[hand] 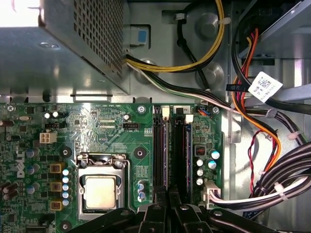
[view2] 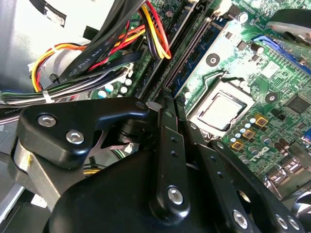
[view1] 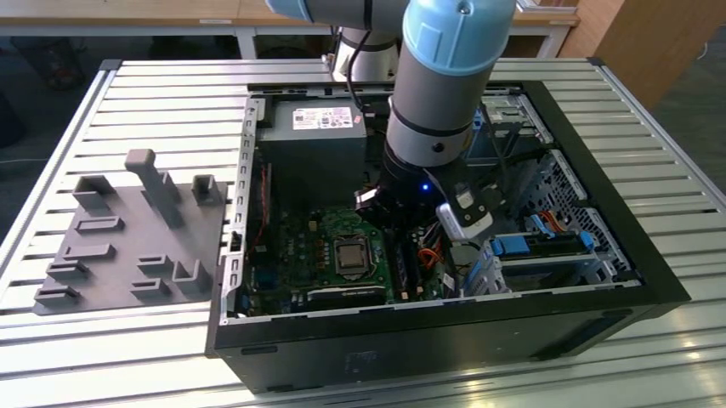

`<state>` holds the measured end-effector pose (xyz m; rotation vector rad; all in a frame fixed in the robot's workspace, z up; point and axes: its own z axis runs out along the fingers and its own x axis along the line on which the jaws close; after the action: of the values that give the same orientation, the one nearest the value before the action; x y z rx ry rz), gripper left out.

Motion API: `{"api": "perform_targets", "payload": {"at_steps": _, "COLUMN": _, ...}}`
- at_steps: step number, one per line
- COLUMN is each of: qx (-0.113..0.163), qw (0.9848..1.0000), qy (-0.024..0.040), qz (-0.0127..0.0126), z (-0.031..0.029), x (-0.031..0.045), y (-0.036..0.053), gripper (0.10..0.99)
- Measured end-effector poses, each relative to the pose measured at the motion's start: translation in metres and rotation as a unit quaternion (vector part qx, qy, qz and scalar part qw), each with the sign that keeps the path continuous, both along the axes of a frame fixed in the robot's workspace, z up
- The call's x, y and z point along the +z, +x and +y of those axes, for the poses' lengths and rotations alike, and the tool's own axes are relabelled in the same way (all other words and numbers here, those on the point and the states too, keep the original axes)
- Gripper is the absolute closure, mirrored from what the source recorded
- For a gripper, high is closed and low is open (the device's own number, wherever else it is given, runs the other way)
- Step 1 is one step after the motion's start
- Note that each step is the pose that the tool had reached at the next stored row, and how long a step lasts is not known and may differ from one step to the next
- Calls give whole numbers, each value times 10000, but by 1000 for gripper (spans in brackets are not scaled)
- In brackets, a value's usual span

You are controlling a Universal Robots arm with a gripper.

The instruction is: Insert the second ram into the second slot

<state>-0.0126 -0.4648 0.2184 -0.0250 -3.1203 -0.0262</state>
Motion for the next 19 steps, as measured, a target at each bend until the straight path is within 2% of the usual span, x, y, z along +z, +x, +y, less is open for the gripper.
{"api": "perform_targets", "payload": {"at_steps": 13, "qx": -15, "qw": 10000, "qy": 0, "qz": 0, "z": 7, "x": -11, "y": 0, "gripper": 953}}
{"api": "perform_targets", "payload": {"at_steps": 19, "qx": -15, "qw": 10000, "qy": 0, "qz": 0, "z": 7, "x": -43, "y": -1, "gripper": 953}}
